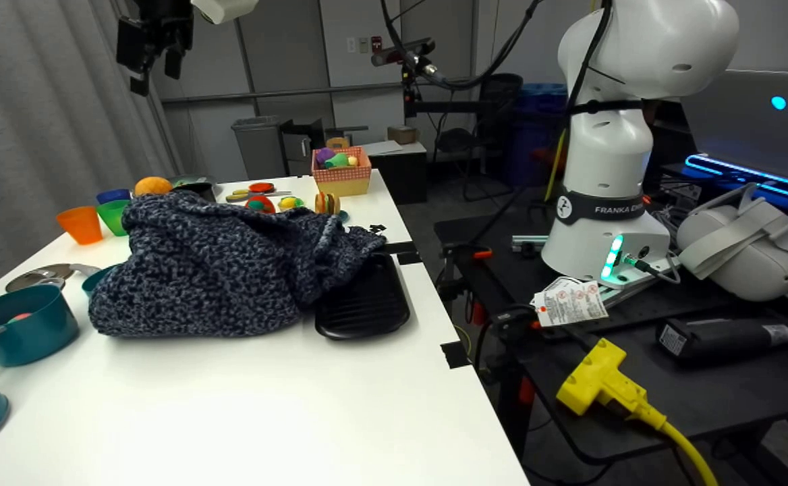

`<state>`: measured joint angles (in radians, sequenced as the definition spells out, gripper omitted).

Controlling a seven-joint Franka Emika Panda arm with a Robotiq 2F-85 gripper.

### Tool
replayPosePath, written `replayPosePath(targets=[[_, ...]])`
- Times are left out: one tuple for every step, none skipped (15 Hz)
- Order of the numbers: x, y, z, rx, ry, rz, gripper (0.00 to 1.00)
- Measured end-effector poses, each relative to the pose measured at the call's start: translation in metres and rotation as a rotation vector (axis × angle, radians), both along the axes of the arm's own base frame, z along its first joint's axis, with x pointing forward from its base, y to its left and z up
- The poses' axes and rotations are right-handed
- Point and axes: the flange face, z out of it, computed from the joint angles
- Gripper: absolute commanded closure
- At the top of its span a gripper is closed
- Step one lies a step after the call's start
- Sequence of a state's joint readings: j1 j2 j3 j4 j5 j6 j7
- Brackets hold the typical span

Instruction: Fold the thing on the table

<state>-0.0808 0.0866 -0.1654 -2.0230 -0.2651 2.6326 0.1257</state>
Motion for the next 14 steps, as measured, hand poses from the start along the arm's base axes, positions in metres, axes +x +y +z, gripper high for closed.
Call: replayPosePath(targets=[[-0.010,0.010,-0.003,0.019,-0.015,0.012,0.00],[-0.022,0.019,-0.005,0.037,-0.028,0.022,0.00],[-0.034,0.028,-0.005,0.053,-0.042,0.032,0.00],[-0.047,0.036,-0.005,0.068,-0.055,0.042,0.00],[-0.060,0.044,-0.004,0.083,-0.066,0.052,0.00],[-0.072,0.050,-0.003,0.092,-0.073,0.061,0.00],[-0.080,0.054,-0.002,0.098,-0.075,0.065,0.00],[-0.086,0.055,-0.001,0.100,-0.077,0.066,0.00],[-0.089,0.056,0.000,0.101,-0.078,0.066,0.00],[-0.090,0.056,-0.001,0.102,-0.077,0.066,0.00],[-0.090,0.056,-0.001,0.102,-0.076,0.066,0.00],[-0.090,0.056,-0.002,0.102,-0.076,0.066,0.00],[-0.090,0.056,-0.002,0.102,-0.075,0.066,0.00],[-0.090,0.056,-0.002,0.102,-0.075,0.066,0.00]])
